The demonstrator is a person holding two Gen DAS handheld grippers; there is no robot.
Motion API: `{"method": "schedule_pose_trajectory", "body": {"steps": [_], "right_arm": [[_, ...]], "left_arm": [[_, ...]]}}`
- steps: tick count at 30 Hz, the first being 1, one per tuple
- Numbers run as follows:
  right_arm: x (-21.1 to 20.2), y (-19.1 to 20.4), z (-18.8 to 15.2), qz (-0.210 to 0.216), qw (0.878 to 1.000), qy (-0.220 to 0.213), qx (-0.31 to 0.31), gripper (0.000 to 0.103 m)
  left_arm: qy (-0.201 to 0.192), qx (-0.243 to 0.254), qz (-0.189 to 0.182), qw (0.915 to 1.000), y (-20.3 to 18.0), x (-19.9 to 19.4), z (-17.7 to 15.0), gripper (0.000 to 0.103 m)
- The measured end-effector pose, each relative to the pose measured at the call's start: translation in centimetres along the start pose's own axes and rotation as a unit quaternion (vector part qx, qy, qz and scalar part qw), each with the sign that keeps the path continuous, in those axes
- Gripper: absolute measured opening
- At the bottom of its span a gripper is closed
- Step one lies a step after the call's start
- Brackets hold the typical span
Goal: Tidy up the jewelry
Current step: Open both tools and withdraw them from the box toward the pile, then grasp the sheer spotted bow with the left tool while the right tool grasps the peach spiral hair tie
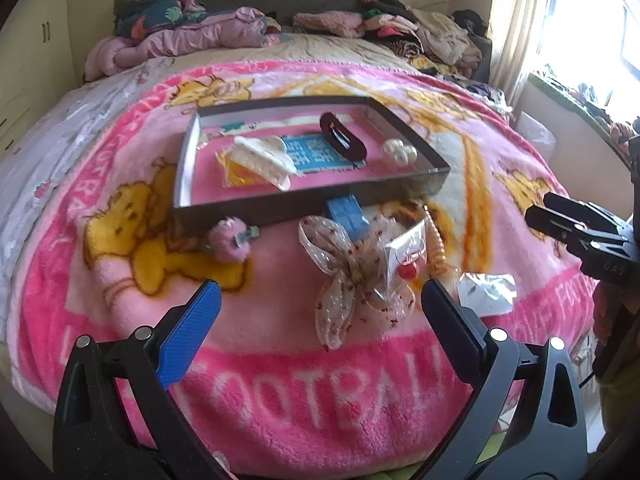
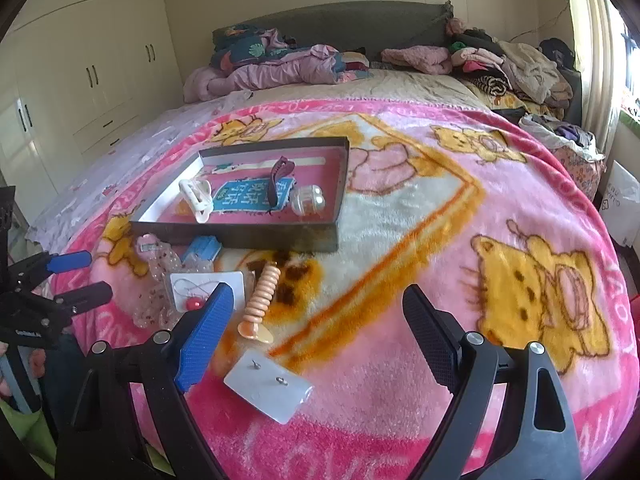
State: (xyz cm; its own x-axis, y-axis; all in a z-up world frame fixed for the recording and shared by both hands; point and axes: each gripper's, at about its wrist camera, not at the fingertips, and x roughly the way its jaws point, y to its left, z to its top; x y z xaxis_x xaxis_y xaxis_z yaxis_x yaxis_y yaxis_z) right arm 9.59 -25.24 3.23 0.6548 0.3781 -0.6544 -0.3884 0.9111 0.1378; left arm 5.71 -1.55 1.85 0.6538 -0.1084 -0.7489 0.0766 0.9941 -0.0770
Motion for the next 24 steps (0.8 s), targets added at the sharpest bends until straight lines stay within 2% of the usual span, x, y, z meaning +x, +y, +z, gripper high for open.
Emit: {"method": "schedule_pose_trajectory", "body": {"steps": [16,17,22,24], "right_arm": [[3.8,0.3,-1.2,0.032,0.999,0.041,-0.007,0.084],[4.1,0.4,-1.2,0.035,0.998,0.043,-0.008,0.084],[5.1,0.9,-1.2,0.044,0.998,0.051,-0.012,0.082],[5.7,1.0,-1.1,0.047,0.997,0.056,-0.013,0.08]], "left_arm": [[0.049,0.014,0.011,0.9986,-0.7,4.7,-1.7,0.09],[0.05,0.013,0.012,0.9986,-0.6,4.8,-1.7,0.089],[0.057,0.009,0.006,0.9983,-0.4,5.7,-1.5,0.065],[0.062,0.009,-0.003,0.998,-0.6,6.1,-1.4,0.059]]}}
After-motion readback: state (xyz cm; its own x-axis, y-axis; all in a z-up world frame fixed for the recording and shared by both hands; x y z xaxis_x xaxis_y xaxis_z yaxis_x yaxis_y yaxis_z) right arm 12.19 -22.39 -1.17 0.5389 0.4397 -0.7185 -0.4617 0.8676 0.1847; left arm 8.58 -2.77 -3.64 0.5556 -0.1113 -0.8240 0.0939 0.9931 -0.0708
